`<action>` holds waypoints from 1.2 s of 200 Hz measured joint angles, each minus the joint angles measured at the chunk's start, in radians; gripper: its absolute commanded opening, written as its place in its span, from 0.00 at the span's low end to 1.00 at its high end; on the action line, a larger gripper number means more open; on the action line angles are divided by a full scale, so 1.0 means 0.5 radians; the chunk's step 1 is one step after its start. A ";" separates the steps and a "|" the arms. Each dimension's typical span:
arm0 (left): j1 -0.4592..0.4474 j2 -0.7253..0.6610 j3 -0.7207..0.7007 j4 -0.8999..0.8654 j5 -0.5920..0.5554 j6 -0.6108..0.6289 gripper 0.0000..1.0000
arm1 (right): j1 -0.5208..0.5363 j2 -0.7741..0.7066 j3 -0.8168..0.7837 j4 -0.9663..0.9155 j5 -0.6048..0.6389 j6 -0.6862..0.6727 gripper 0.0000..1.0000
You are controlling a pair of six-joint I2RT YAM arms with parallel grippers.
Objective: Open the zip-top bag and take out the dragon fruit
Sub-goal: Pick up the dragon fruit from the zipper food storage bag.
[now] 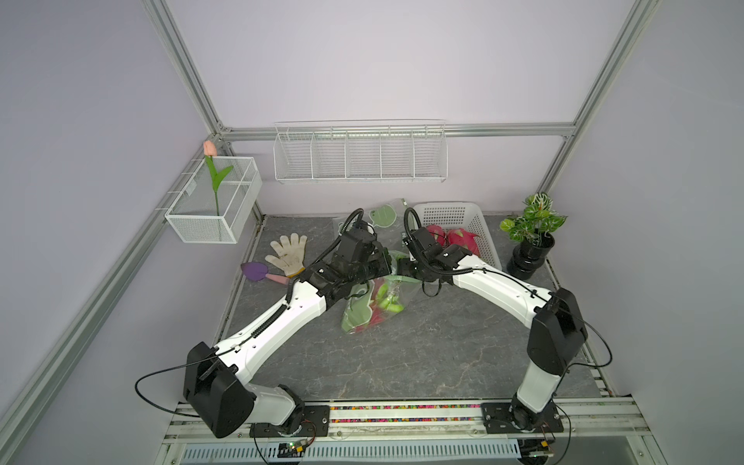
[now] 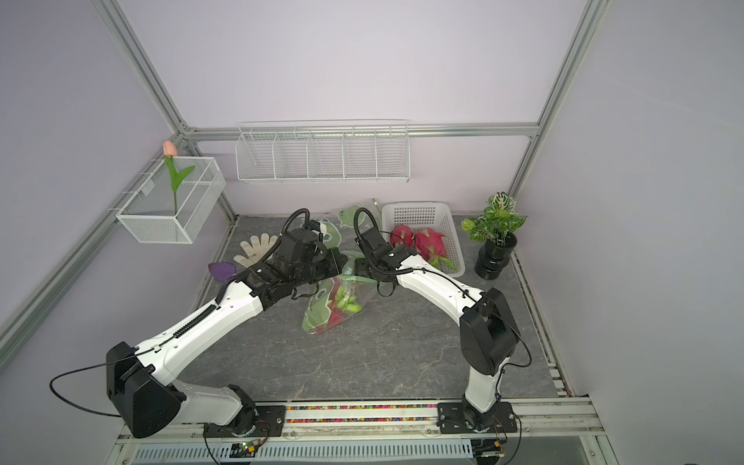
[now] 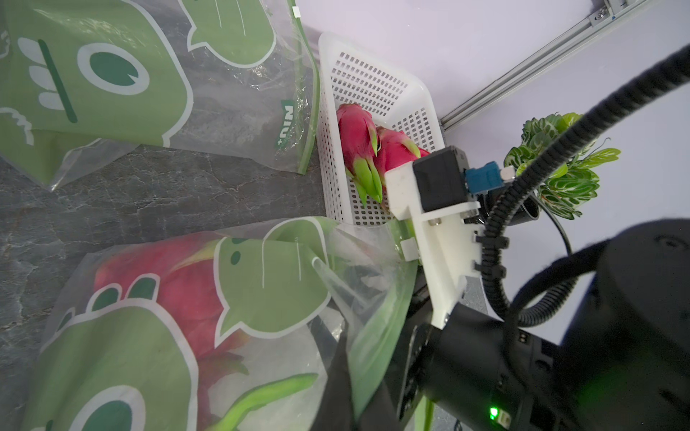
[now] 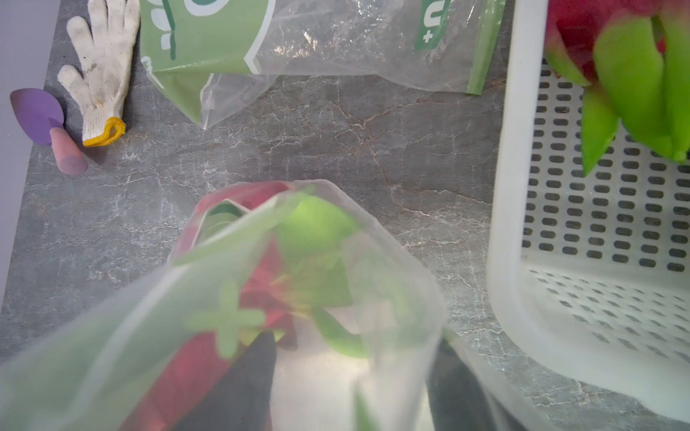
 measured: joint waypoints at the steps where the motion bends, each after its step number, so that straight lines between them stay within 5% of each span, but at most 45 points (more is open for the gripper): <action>1: 0.000 0.000 0.000 0.000 0.000 0.000 0.00 | 0.000 0.002 0.000 0.000 0.000 0.000 0.67; 33: -0.004 0.000 0.000 0.000 0.002 0.000 0.00 | 0.000 0.055 0.000 0.037 -0.040 0.002 0.66; 136: 0.001 -0.008 -0.003 -0.002 -0.021 0.000 0.00 | -0.069 0.113 -0.179 0.533 -0.706 0.238 0.61; 240: -0.002 0.008 -0.008 0.021 -0.052 0.001 0.02 | -0.060 0.092 -0.111 0.269 -0.469 0.137 0.67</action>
